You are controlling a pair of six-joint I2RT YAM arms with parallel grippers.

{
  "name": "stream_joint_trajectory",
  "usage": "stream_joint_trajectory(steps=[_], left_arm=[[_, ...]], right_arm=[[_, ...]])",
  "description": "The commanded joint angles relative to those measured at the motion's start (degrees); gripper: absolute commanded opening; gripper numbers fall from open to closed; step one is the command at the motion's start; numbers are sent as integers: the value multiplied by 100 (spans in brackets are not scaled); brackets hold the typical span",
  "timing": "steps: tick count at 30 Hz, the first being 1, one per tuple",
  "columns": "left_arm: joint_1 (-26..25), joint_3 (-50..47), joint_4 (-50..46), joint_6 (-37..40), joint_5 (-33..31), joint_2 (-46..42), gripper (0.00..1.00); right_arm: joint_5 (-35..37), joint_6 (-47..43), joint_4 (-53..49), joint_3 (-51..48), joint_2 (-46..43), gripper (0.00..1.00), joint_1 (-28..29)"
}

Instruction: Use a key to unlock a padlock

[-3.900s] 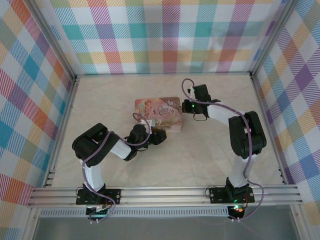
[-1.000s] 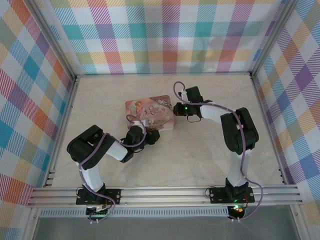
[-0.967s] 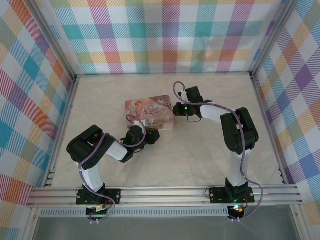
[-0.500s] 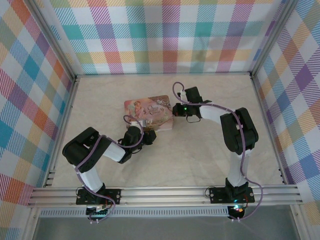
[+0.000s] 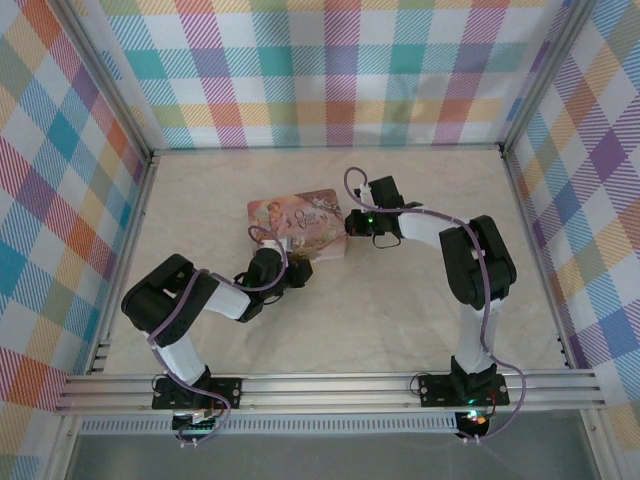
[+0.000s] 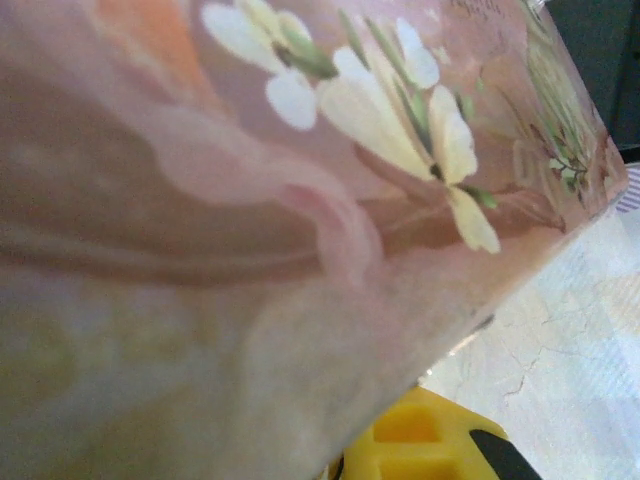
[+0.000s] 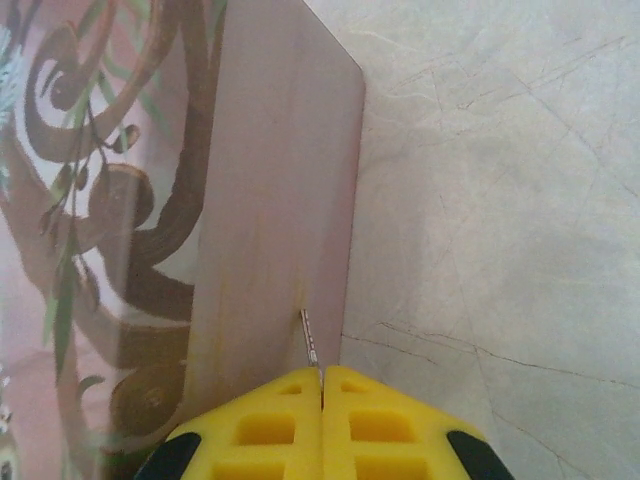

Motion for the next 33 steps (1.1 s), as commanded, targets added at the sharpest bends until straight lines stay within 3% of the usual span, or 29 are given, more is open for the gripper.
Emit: stream_joint_trajectory(steps=[1,12,16,27,33], left_arm=[[95,130,-1582,257,498,-5,0],[481,872,-3402,294,1847,-116,0],[536,1210,-4134,274,1970,-242,0],[668,1763,-4709,-208,2396,-390,0],[748,1878,-4539,-653,2600,-405,0]], right_arm=[[22,-242,-152,341,18,0,54],[150,-431,-236,419,8,0,45],[207,-401,-140,251,-117,0,-50],[393,-363,43,-504,-758,0,-331],[371,-250,223,-956,-1173,0,-438]])
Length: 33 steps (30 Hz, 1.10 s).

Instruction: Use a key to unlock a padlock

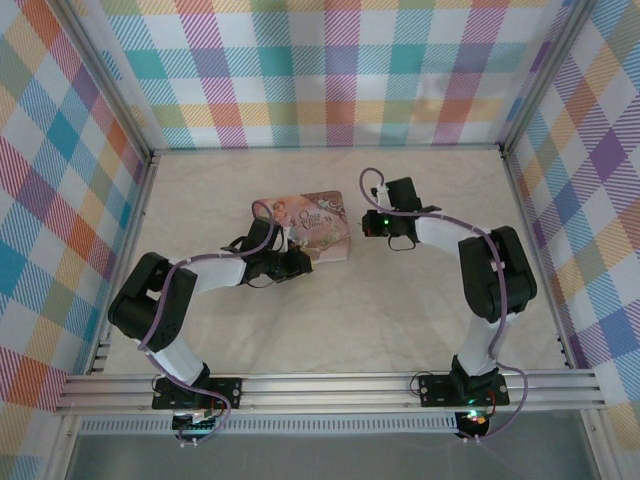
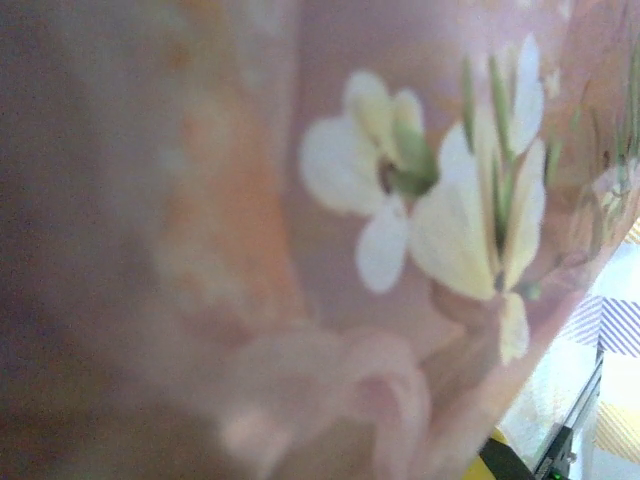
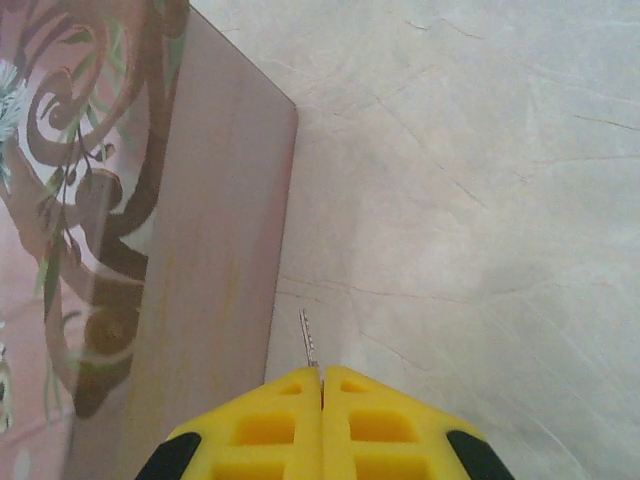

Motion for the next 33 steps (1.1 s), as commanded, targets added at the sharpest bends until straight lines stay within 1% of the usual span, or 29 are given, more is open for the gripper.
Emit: stream_joint_trajectory(steps=[1,8,15,22,27,33], left_arm=[[79,133,-334,-551,547,-61,0],[150,342,-278,-875,610,-162,0],[167,579,-306,-939,662,-109,0],[175,593,-39,-1129,703,-49,0],[175,594,67,-1233,764,-15,0],[173,592,85,-1250,784,-10,0]], right_arm=[[-50,54,228,-232,-370,0,-65],[-512,412,622,-954,-1134,0,-133],[-939,776,948,-1671,-2164,0,-157],[-1444,1475,1351,-2302,-3143,0,-151],[-1601,2234,1980,-2818,-3684,0,-79],[-1337,2750,2376,-3172,-3981,0,377]])
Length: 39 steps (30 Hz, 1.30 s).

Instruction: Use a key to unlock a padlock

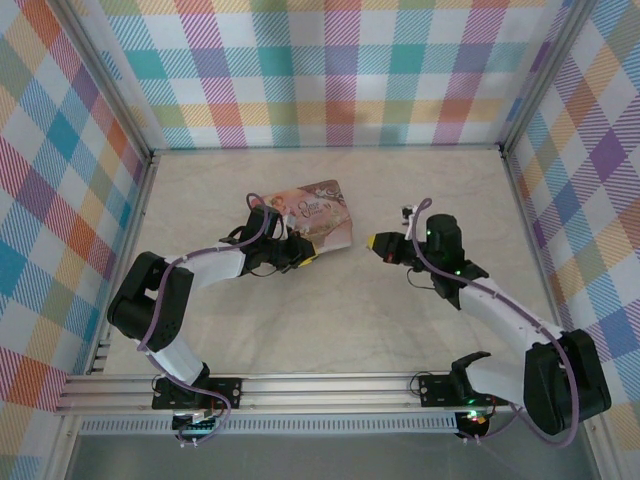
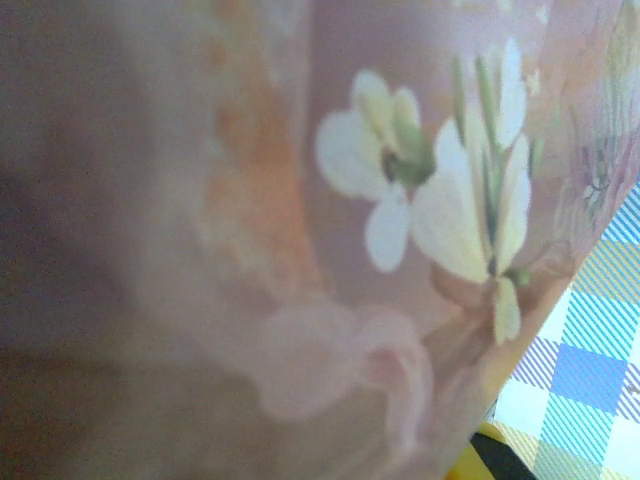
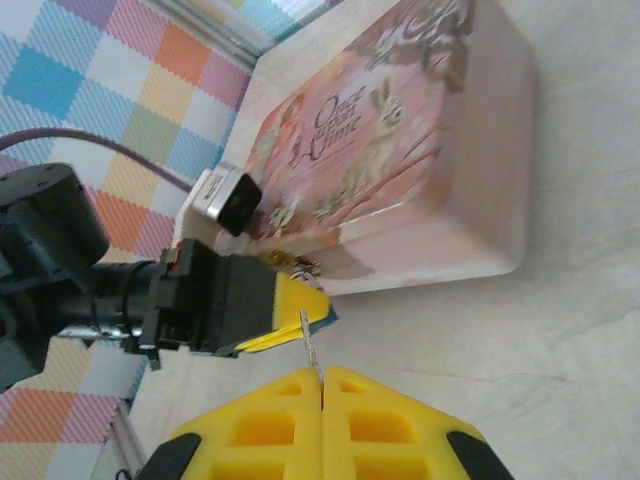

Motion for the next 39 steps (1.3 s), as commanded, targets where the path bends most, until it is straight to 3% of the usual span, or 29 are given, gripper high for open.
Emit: stream_joint_trajectory(steps=[1,11,20,31,39], left_arm=[[73,121,111,-276,486,-4,0],[73,69,165,-311,489,-14,0],[70,12,309,-390,559,4,0],[72,-1,375,-443,620,-30,0],[73,-26,418,-478,638,-25,0]], right_arm=[[69,555,625,-217,-189,0,224],[451,1531,2067,-935,51,0,791],[645,2381,3492,-1096,1208,0,1161],[454,3209,5748,-994,3230,0,1269],[418,3621,6580,-880,3959,0,1347]])
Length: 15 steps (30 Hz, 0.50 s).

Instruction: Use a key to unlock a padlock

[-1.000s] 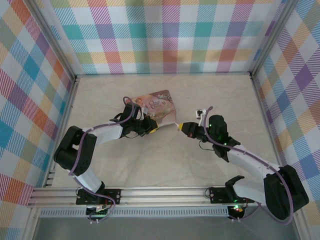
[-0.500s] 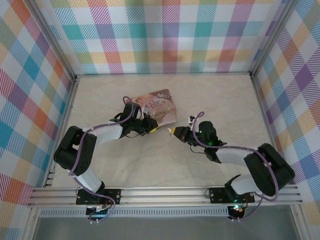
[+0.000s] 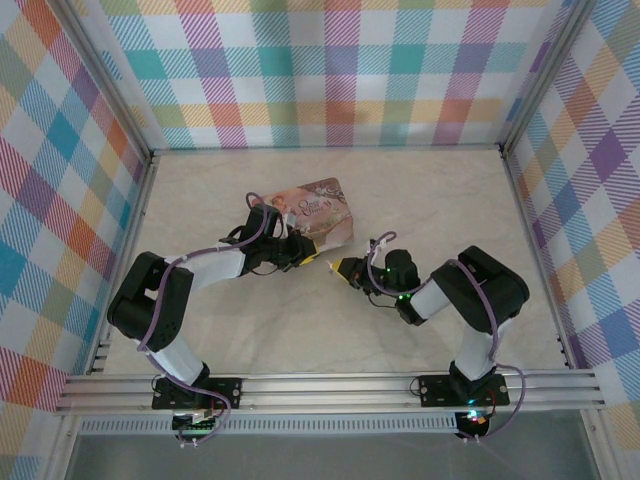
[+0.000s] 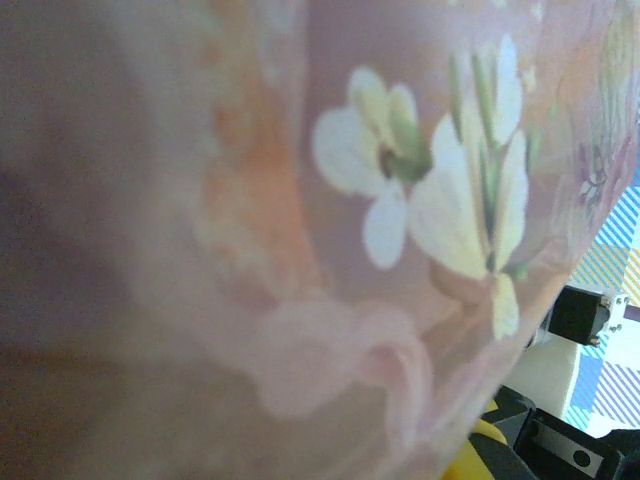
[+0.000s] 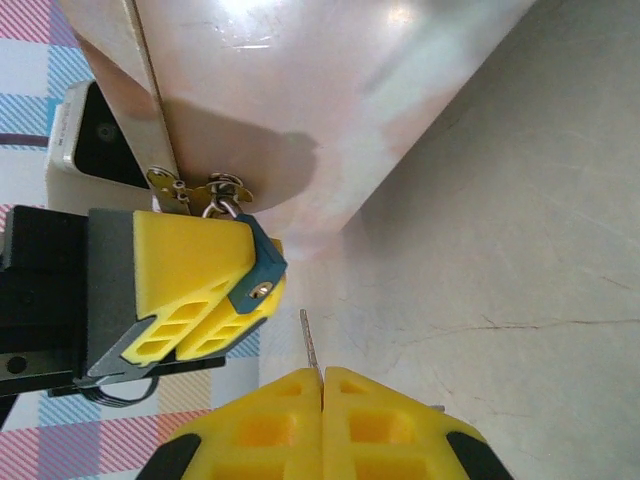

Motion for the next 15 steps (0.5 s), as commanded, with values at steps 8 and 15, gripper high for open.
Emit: stream_joint_trajectory(steps=[8,15], left_arm=[[66,-50,334,-383,503,-11,0],[66,-85,387,-417,504,-30,0]], right_arm=[[-54,363,941,227,305,0,156],[-77,422,968,262,351,0,174]])
